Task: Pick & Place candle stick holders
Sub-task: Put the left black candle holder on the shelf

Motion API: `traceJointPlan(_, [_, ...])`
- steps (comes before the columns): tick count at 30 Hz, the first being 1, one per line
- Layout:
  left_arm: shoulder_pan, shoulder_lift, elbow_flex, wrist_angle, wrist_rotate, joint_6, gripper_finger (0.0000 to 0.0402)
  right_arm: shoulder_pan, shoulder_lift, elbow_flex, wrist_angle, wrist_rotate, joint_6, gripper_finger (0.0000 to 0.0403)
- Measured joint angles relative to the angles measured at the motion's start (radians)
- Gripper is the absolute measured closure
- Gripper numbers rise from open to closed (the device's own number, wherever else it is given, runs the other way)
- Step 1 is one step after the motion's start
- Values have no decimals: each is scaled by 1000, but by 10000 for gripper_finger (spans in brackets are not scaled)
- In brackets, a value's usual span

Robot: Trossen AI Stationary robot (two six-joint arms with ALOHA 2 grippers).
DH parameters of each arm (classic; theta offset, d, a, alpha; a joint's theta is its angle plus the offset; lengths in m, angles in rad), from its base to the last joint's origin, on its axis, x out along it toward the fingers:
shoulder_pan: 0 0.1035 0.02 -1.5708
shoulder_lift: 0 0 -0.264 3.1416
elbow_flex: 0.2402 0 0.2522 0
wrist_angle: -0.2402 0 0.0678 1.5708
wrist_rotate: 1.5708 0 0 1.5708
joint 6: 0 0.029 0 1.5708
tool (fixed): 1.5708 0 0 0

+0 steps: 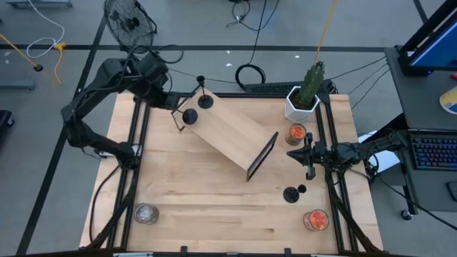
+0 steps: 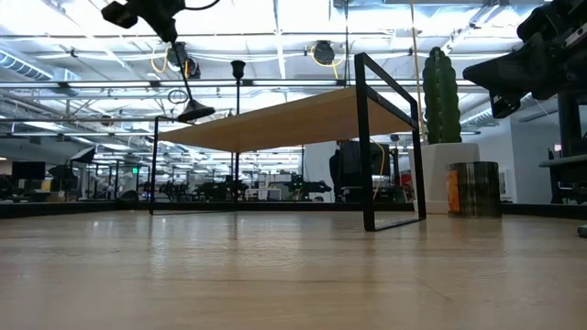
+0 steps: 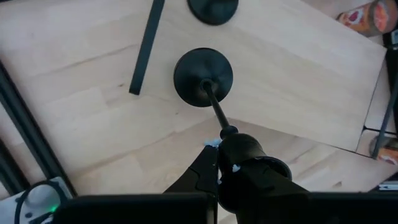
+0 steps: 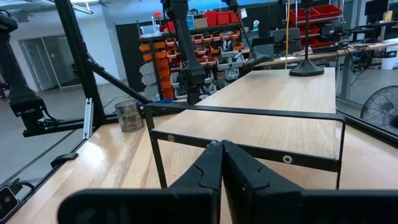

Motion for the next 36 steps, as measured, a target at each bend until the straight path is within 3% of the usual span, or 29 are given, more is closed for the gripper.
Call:
traceJointPlan(16, [23, 57, 2, 5, -36, 106, 385, 0, 0, 0, 0, 0, 3, 399])
traceJointPlan(32, [47, 61, 2, 5, -32, 113, 381, 0, 0, 0, 0, 0, 3, 399])
traceJointPlan(36, [47, 61, 2, 23, -44, 111, 364, 0, 0, 0, 0, 0, 3, 399])
